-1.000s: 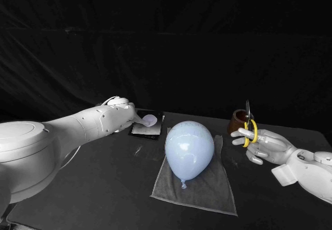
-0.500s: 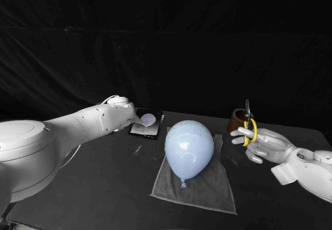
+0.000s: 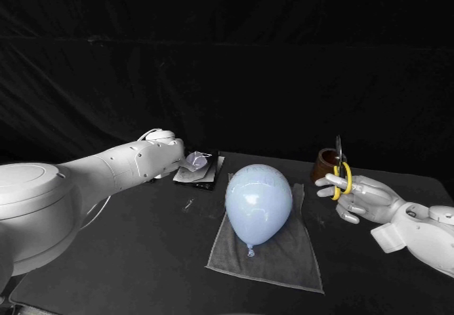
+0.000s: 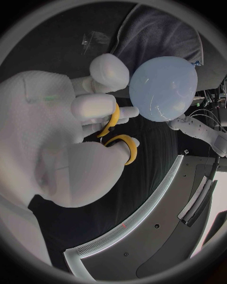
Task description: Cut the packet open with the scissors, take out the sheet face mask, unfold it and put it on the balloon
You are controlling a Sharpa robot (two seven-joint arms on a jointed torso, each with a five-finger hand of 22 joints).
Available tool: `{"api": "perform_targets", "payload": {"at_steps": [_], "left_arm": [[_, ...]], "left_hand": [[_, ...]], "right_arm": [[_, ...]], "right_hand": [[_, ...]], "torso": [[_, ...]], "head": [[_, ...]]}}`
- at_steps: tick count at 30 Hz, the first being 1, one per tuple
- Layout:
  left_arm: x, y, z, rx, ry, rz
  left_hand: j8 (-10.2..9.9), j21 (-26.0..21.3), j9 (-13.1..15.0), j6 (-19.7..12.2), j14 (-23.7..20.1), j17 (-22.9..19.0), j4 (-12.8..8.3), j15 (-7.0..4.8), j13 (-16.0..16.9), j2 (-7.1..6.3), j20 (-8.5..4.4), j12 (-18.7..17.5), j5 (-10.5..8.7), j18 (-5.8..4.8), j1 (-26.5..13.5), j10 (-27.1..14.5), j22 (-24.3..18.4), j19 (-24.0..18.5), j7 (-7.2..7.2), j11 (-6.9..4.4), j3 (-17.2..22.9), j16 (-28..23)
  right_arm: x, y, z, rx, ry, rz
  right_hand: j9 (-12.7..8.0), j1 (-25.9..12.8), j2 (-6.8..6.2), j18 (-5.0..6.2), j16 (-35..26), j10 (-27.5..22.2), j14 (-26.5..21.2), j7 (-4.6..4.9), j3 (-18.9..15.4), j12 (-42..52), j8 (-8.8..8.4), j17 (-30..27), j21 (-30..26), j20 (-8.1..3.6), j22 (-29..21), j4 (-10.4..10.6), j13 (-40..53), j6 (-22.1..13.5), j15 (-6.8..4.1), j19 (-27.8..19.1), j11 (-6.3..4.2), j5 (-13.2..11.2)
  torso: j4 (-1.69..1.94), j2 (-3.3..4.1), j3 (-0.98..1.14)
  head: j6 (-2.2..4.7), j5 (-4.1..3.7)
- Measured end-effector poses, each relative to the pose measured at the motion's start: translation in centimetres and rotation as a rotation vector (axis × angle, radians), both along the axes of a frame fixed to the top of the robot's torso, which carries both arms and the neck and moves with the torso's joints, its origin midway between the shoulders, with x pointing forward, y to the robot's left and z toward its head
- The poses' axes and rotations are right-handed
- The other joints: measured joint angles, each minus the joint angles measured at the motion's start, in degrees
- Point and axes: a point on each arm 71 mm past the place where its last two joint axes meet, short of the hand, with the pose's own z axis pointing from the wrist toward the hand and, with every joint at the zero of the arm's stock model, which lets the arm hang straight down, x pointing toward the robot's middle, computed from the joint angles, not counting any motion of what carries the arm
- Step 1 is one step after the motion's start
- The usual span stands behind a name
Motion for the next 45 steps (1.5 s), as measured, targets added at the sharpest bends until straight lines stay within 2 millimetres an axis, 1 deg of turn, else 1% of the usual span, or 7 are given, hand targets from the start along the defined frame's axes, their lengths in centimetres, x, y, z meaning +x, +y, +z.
{"api": "perform_targets", "payload": {"at_steps": [6, 20, 22, 30, 35, 38, 45], "left_arm": [[-0.2, 0.5, -0.1, -0.023, -0.003, 0.011], [-1.1, 2.1, 0.2, -0.122, -0.025, 0.050], [-1.2, 2.3, 0.4, -0.144, -0.034, 0.050], [-1.3, 2.4, 2.2, -0.212, -0.085, 0.037], [-1.3, 2.1, 2.9, -0.238, -0.103, 0.020], [-1.3, 2.0, 3.0, -0.246, -0.109, 0.014], [-1.3, 2.0, 3.2, -0.255, -0.123, 0.004]], "left_hand": [[-1.5, -1.4, -1.4, 0.7, -1.3, -1.9, -0.1, 0.26, -0.9, 1.78, 0.09, -1.6, 0.00, 0.00, 2.3, 0.0, -2.2, -1.5, 0.07, 0.01, 0.0, -1.2], [-3.8, -3.8, -3.3, 1.0, -5.3, -6.8, -0.2, 0.80, -2.4, 2.59, 0.56, -4.2, 0.04, 0.66, 4.7, -0.3, -5.1, -3.6, 0.18, 0.33, -2.9, -4.7], [-4.5, -4.5, -3.9, 1.0, -6.8, -8.3, 0.0, 0.83, -2.9, 3.27, 0.80, -5.1, 0.04, 0.66, 5.4, -0.5, -5.3, -3.9, 0.18, 0.54, -3.4, -5.9], [-6.8, -5.4, -6.4, 1.6, -9.0, -11.2, -0.2, 1.12, -5.2, 5.43, 1.01, -8.5, 0.04, 0.64, 10.3, -1.1, -5.9, -4.5, 0.63, 0.63, -3.9, -7.6], [-7.4, -5.7, -7.5, 4.2, -9.9, -11.7, -1.3, 0.70, -6.9, 6.87, 0.89, -11.1, 0.22, 0.56, 15.9, -0.8, -6.1, -4.6, -0.46, 0.38, -2.6, -7.9], [-8.2, -5.7, -8.5, 5.8, -9.8, -11.6, -2.3, 0.46, -8.5, 6.60, 0.81, -13.3, 0.07, 0.49, 19.5, 0.5, -6.0, -4.7, -0.37, -0.12, -0.4, -7.9], [-9.5, -4.7, -9.3, 8.0, -9.0, -10.4, -0.1, 0.11, -10.7, 4.64, 0.38, -16.3, 0.25, 0.45, 22.0, 3.3, -5.1, -4.7, -0.03, -0.01, 1.8, -7.2]], "right_arm": [[0.0, 0.0, 0.0, 0.000, 0.000, -0.001], [0.0, -0.2, 0.0, -0.002, 0.000, -0.003], [0.0, -0.2, 0.0, -0.003, 0.000, -0.005], [0.1, -0.4, -0.1, -0.006, 0.000, -0.008], [0.2, -0.4, -0.1, -0.007, 0.000, -0.009], [0.2, -0.4, -0.1, -0.007, 0.000, -0.009], [0.2, -0.4, -0.1, -0.008, 0.000, -0.009]], "right_hand": [[0.0, 0.0, 0.00, -0.02, 0.0, 0.2, 0.0, 0.00, 0.0, 0.0, 0.00, 0.0, 0.0, 0.00, 0.0, 0.0, 0.0, 0.0, 0.00, 0.0, 0.21, 0.0], [0.0, 0.0, 0.00, -0.07, 0.0, 0.2, 0.0, 0.00, 0.0, 0.0, 0.00, 0.0, 0.0, 0.00, 0.0, 0.0, 0.0, 0.0, 0.00, 0.0, 0.21, 0.0], [-0.1, 0.0, 0.00, -0.08, 0.0, 0.2, 0.0, 0.00, 0.0, 0.0, 0.00, 0.0, 0.0, 0.00, 0.0, 0.0, 0.0, 0.0, 0.00, 0.0, 0.21, 0.0], [-0.1, 0.0, 0.00, -0.40, 0.0, 0.2, 0.0, -0.01, 0.0, 0.0, 0.00, 0.0, 0.0, 0.00, 0.0, 0.0, 0.0, 0.0, 0.00, 0.0, 0.21, 0.0], [-0.1, 0.0, 0.00, -0.41, 0.0, 0.2, 0.0, -0.01, 0.0, 0.0, 0.00, 0.0, 0.0, 0.00, 0.0, 0.0, 0.0, 0.0, 0.00, 0.0, 0.21, 0.0], [0.0, 0.0, 0.00, -0.41, 0.0, 0.2, 0.0, -0.01, 0.0, 0.0, 0.00, 0.0, 0.0, 0.00, 0.0, 0.0, 0.0, 0.0, 0.00, 0.0, 0.21, 0.0], [0.0, 0.1, 0.42, -0.42, 0.0, 0.2, 0.0, -0.01, 0.0, 0.0, 0.00, 0.0, 0.0, 0.00, 0.0, 0.0, 0.0, 0.0, 0.00, 0.0, 0.21, 0.0]], "torso": [[-0.01, 0.01, -0.02], [0.06, 0.02, -0.07], [0.09, -0.01, -0.06], [0.10, -0.09, -0.04], [0.03, -0.09, -0.01], [-0.01, -0.06, 0.00], [-0.07, -0.01, 0.03]], "head": [[0.07, -0.03], [0.25, -0.27], [0.29, -0.31], [0.47, -0.27], [0.73, -0.14], [0.82, -0.10], [0.87, -0.07]]}}
